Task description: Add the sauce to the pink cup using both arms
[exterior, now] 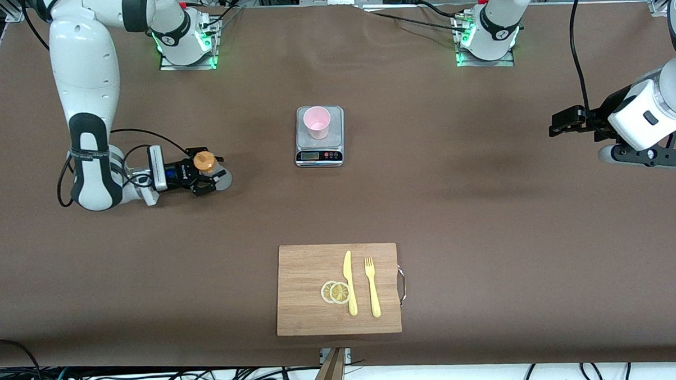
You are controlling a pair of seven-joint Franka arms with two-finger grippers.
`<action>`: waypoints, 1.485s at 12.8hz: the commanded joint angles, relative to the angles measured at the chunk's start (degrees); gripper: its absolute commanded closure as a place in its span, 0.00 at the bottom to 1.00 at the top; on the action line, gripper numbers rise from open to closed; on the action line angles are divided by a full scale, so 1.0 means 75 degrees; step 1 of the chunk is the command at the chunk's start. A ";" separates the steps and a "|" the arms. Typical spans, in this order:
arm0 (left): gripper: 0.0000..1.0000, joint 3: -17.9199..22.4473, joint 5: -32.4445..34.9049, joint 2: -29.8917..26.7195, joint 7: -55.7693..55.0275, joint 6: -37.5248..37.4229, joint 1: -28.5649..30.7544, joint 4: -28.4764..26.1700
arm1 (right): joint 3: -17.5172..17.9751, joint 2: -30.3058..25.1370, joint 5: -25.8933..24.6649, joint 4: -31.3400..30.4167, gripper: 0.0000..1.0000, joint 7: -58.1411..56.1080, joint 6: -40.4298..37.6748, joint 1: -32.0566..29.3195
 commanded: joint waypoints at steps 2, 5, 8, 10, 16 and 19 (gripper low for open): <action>0.00 -0.0016 0.0036 0.0076 0.0145 -0.0103 0.0003 0.0214 | 0.0107 0.0004 0.0054 0.0502 0.00 -0.0030 -0.0141 -0.0268; 0.00 -0.0016 0.0036 0.0076 0.0145 -0.0103 0.0003 0.0214 | -0.0103 -0.0020 -0.0833 0.0504 0.00 -0.0216 -0.0177 -0.0433; 0.00 -0.0016 0.0036 0.0076 0.0145 -0.0103 0.0003 0.0214 | -0.0828 -0.0090 -0.1749 0.0504 0.00 -0.0275 -0.0468 -0.0398; 0.00 -0.0016 0.0036 0.0076 0.0145 -0.0103 0.0003 0.0214 | -0.1332 -0.0230 -0.2147 0.0573 0.00 -0.0147 -0.0819 -0.0281; 0.00 -0.0016 0.0036 0.0076 0.0157 -0.0103 0.0003 0.0214 | -0.1921 -0.1550 -0.4219 0.2566 0.00 0.2741 -0.0486 0.0081; 0.00 -0.0004 0.0036 0.0076 0.0168 -0.0103 0.0015 0.0214 | -0.1850 -0.2898 -0.5555 0.2333 0.00 0.4733 0.0804 0.0970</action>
